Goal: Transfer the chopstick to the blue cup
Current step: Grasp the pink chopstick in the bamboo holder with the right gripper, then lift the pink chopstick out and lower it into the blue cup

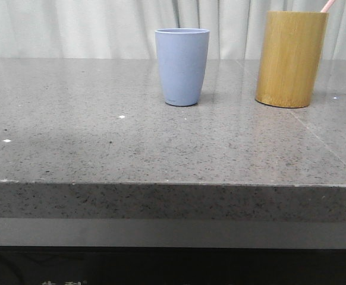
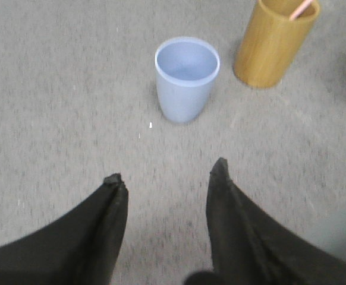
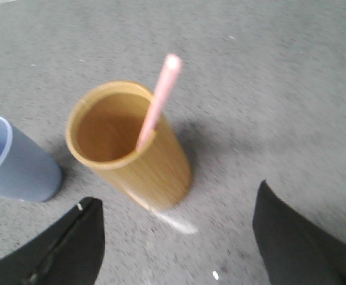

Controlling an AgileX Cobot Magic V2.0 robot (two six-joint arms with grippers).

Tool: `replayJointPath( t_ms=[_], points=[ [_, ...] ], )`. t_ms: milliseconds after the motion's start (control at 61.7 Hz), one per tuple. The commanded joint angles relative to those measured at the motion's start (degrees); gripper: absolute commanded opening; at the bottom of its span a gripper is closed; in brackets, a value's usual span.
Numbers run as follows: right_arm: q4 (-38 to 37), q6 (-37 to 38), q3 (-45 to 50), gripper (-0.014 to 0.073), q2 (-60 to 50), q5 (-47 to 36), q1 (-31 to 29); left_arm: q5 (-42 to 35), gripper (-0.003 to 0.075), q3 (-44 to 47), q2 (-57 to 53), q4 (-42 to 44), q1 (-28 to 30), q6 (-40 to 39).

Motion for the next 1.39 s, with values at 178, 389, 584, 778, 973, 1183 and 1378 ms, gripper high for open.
replayJointPath(
  t_ms=[178, 389, 584, 778, 973, 1183, 1378],
  points=[
    [8.43, -5.02, -10.95, 0.0542, 9.33, -1.81, -0.28, -6.21, 0.0312, 9.24, -9.98, -0.81, 0.06, -0.07],
    [11.07, -8.20, -15.86, 0.0542, 16.16, -1.88, 1.38, -5.95, 0.0312, 9.38, -10.39, -0.81, 0.06, -0.07],
    [11.31, -8.47, -17.07, 0.0496, 19.17, -2.38, 3.05, -5.95, 0.0312, 9.38, -10.27, -0.81, 0.06, -0.07],
    [11.82, -8.47, -17.07, 0.0169, 19.31, -1.98, 3.04, -5.95, 0.0312, 9.38, -10.27, -0.81, 0.06, -0.07],
    [11.82, -8.47, -17.07, -0.0032, 19.31, -1.73, 3.04, -5.95, 0.0312, 9.38, -10.27, -0.81, 0.06, -0.07],
    [11.71, -9.29, -17.07, -0.0111, 18.88, -1.25, 3.04, -5.83, 0.0312, 9.38, -10.27, -0.81, 0.06, -0.07],
    [7.84, -10.05, -19.99, -0.0109, 17.01, 1.14, 3.04, -5.83, 0.0312, 9.38, -10.27, -0.81, 0.06, -0.07]
  ],
)
